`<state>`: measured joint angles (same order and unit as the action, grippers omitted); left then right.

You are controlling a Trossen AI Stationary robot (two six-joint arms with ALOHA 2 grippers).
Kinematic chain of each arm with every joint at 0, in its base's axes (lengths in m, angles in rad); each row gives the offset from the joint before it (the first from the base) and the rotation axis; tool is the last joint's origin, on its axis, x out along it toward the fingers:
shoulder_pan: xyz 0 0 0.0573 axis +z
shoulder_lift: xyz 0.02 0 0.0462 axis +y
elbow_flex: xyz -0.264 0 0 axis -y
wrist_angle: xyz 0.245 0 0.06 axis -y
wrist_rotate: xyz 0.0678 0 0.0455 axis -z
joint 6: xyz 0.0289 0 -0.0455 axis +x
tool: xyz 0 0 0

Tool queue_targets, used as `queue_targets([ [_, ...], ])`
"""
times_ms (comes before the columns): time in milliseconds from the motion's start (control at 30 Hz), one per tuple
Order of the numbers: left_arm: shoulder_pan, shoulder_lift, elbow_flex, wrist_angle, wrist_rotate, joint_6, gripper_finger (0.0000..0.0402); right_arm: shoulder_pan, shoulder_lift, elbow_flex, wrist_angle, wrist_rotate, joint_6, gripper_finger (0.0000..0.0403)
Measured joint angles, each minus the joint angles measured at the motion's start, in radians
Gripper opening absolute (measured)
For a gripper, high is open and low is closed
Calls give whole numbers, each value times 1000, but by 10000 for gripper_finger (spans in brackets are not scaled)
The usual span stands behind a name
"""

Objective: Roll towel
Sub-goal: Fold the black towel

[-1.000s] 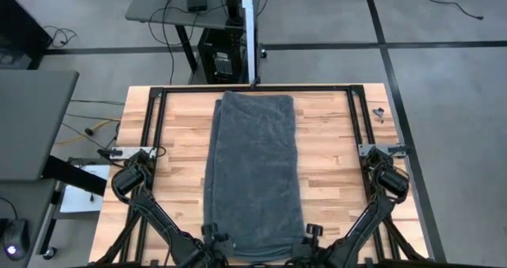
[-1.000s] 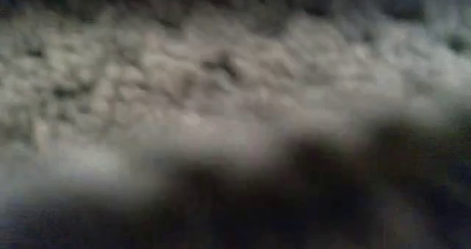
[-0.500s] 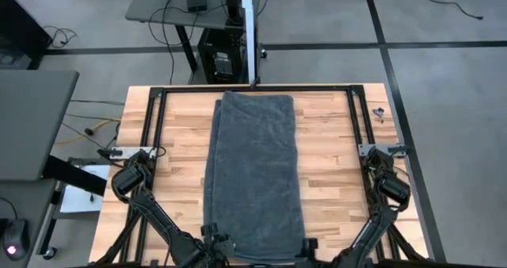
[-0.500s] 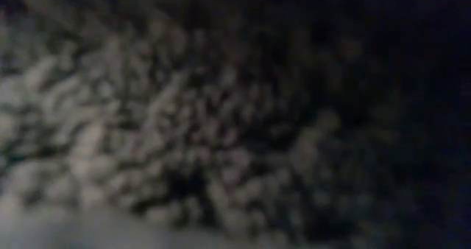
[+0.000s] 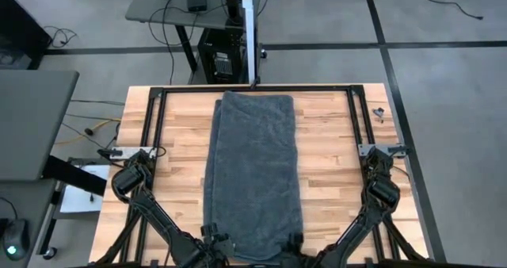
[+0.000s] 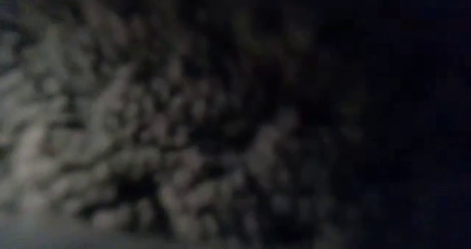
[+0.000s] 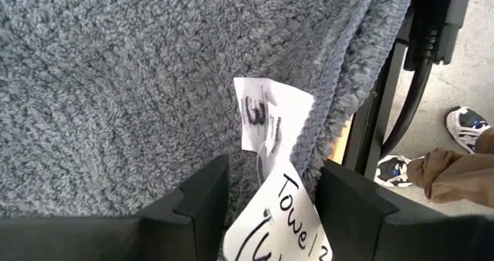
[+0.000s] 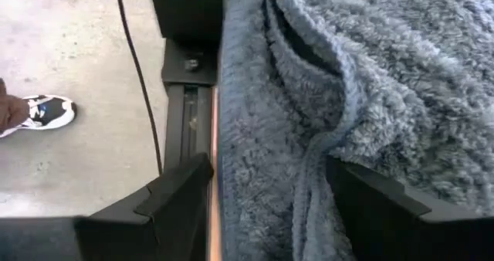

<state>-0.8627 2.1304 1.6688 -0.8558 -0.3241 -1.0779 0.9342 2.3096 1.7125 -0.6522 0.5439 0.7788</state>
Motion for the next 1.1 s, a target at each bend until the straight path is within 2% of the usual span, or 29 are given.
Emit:
queue_targets([
  [133, 0, 0, 0, 0, 0, 0, 162, -9, 0, 4, -66, 4, 37, 250],
  [267, 0, 0, 0, 0, -1, 5, 162, -25, -1, 5, -87, -46, 25, 216],
  [367, 0, 0, 0, 0, -1, 6, 162, -39, -2, 4, -110, -59, 17, 158],
  [500, 0, -1, 0, -3, -2, 11, 162, -60, -5, 2, -123, -111, 10, 34],
  [533, 0, -2, 2, -14, -1, 11, 162, -66, -10, 1, -123, -127, 11, 20],
  [667, 0, -4, 69, -105, -2, 11, 162, -98, -53, -5, -112, -186, 55, 9],
  [833, 0, -6, 157, -218, -20, 13, 162, -182, -151, -4, -105, -281, 11, 5],
  [1000, -2, -6, 174, -254, -39, -4, 162, -276, -205, -4, -130, -311, -74, 3],
  [1100, -5, -6, 174, -253, -40, -29, 162, -339, -236, -3, -172, -372, -96, 2],
])
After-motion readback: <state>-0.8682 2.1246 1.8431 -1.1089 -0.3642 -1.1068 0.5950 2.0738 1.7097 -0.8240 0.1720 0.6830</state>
